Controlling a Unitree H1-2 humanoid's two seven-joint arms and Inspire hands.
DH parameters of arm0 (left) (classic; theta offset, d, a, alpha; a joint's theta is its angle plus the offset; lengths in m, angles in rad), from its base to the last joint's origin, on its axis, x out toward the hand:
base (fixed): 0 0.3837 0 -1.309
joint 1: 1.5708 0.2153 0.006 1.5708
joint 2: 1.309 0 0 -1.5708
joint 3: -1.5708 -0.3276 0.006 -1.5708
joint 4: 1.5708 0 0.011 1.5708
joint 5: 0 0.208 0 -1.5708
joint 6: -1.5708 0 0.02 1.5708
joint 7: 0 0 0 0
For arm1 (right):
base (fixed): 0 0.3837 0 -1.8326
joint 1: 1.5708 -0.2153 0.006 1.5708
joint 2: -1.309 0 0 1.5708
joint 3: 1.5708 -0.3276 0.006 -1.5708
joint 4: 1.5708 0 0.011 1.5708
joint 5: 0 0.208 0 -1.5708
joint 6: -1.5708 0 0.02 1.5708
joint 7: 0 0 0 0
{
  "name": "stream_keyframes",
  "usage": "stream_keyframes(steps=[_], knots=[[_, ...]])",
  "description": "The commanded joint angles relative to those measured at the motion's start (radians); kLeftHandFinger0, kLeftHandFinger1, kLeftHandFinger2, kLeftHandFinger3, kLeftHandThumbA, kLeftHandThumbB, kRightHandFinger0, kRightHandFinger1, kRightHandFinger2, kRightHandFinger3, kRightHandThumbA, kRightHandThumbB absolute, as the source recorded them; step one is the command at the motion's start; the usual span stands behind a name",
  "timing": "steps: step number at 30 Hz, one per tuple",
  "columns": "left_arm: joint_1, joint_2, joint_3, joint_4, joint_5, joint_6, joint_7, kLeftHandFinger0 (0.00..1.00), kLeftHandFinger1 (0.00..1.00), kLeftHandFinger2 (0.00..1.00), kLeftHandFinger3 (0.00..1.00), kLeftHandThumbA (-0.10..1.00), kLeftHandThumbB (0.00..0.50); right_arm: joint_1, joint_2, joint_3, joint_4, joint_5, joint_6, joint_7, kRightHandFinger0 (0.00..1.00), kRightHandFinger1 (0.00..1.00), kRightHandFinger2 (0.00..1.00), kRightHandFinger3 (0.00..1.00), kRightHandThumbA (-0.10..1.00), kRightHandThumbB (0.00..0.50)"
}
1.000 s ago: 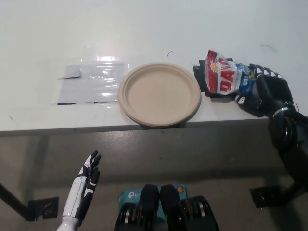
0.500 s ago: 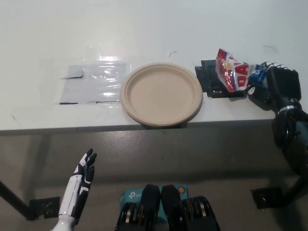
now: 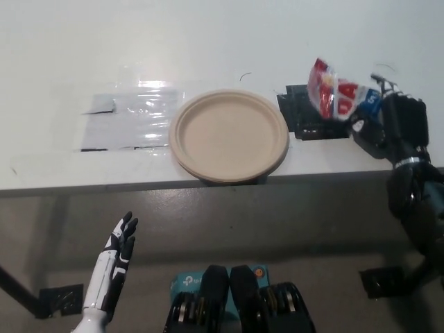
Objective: The robot picks up a small bag of sunflower seeds on the right hand side and take it to the empty plate on the left hand side then pours some sunflower seeds on to the plate.
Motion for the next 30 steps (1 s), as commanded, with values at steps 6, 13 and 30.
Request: stream_keyframes(steps=[6, 13, 30], knots=[[-0.017, 0.005, 0.002, -0.035, 0.006, -0.013, 0.006, 1.00, 1.00, 1.00, 1.00, 1.00, 0.161, -0.129, 0.029, -0.009, -0.079, 0.044, -0.115, -0.028, 0.00, 0.32, 0.81, 0.73, -0.10, 0.121], [-0.024, 0.007, 0.003, -0.044, 0.003, -0.014, 0.003, 1.00, 1.00, 1.00, 1.00, 1.00, 0.145, -0.149, 0.039, 0.014, -0.057, 0.033, -0.113, -0.012, 0.00, 0.29, 0.79, 0.70, -0.10, 0.109], [-0.027, 0.010, 0.004, -0.053, -0.004, 0.001, -0.001, 1.00, 1.00, 1.00, 1.00, 1.00, 0.109, -0.153, 0.032, 0.122, -0.026, -0.008, -0.113, -0.013, 0.00, 0.29, 0.82, 0.64, -0.10, 0.113]])
